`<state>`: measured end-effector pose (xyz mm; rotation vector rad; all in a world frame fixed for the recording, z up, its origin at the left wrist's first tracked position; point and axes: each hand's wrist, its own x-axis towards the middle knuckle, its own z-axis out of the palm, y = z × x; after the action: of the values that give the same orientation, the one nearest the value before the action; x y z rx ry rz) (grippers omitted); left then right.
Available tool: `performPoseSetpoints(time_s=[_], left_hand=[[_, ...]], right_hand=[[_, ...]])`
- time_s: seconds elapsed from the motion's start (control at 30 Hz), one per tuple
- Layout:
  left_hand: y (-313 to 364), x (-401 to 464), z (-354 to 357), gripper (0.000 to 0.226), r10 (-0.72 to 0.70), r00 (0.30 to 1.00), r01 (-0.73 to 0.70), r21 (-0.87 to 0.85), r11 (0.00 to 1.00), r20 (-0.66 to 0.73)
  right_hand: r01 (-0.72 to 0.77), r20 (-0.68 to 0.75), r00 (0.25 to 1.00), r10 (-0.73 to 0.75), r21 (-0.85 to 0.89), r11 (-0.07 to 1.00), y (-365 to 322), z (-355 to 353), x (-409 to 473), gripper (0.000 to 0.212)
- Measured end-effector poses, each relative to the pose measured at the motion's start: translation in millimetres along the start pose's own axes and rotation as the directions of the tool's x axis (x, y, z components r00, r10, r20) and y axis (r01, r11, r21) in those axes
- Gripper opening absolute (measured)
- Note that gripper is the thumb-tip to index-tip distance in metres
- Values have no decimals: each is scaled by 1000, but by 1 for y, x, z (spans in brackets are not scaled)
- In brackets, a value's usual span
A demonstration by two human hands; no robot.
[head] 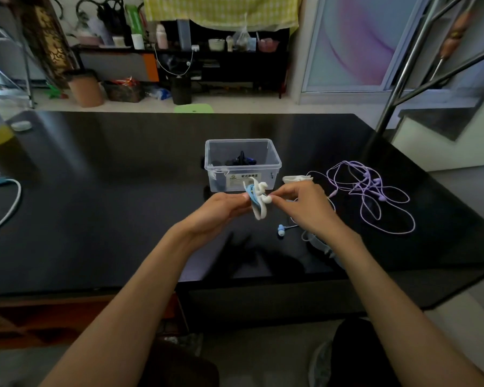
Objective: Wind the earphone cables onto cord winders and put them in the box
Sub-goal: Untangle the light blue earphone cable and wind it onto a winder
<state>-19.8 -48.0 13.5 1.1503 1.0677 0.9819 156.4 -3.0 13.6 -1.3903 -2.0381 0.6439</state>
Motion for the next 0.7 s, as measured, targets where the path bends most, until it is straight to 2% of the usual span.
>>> performPoseSetpoints(time_s=[0.1,0.27,0.37,0.57,0.7], left_hand=[[-4,6,5,28,-8,991,-2,-69,998,-137],[-7,9,11,27,-126,973,69,-280,958,-193],[-9,11,10,27,-95,964,15,-309,951,-248],[-11,11,12,24,-87,950,-41,-398,917,-299],[-13,12,11,24,-80,937,-47,-349,936,-340]], right_hand=[[17,-2,1000,-18,-37,999,-6,8,-3,16],[-28,226,973,39,-53,998,-15,12,-4,24],[-57,327,942,74,-60,997,-22,17,-5,30],[-99,431,895,117,-65,993,-35,13,-7,34],[-153,431,888,160,-52,987,-35,11,-9,34]])
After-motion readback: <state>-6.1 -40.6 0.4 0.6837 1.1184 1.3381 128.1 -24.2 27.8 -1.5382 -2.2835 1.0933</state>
